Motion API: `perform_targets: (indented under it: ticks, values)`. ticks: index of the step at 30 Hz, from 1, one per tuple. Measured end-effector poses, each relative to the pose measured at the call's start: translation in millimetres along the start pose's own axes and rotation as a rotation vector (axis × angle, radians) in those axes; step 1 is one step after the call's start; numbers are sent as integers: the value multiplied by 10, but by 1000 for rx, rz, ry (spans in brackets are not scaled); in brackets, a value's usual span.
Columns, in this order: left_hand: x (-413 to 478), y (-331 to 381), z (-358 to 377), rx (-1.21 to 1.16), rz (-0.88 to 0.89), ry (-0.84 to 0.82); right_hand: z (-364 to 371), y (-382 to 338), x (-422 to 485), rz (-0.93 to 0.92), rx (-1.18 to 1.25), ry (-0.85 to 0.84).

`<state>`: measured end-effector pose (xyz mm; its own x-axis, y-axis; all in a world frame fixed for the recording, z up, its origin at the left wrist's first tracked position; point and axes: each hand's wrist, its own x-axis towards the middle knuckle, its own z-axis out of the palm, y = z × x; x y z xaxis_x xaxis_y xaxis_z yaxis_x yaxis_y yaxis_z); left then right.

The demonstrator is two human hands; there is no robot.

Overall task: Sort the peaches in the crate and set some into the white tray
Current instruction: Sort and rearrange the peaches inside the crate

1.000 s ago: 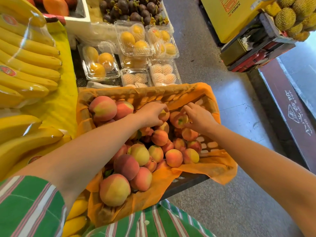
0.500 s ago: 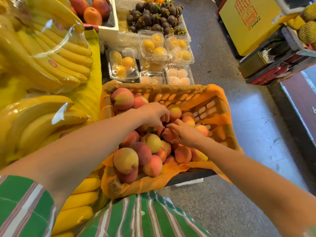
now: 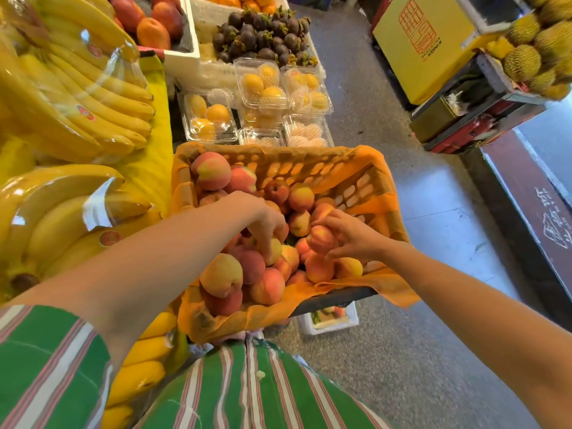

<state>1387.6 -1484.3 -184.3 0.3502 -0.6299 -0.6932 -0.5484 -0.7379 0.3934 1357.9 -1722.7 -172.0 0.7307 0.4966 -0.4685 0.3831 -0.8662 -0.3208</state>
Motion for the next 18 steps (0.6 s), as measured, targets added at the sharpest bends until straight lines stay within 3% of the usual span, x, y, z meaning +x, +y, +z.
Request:
perform_targets:
  ticks: [5,12,18]
  values:
    - [-3,-57,16,-162,80,62,-24,-43,-111,59,81,45]
    - [25,-66,9,-614,247,327,-133,-28,-242,67,153,-24]
    - [28,-6,-75,-808,284,353,-202,100,-375,137,216,-44]
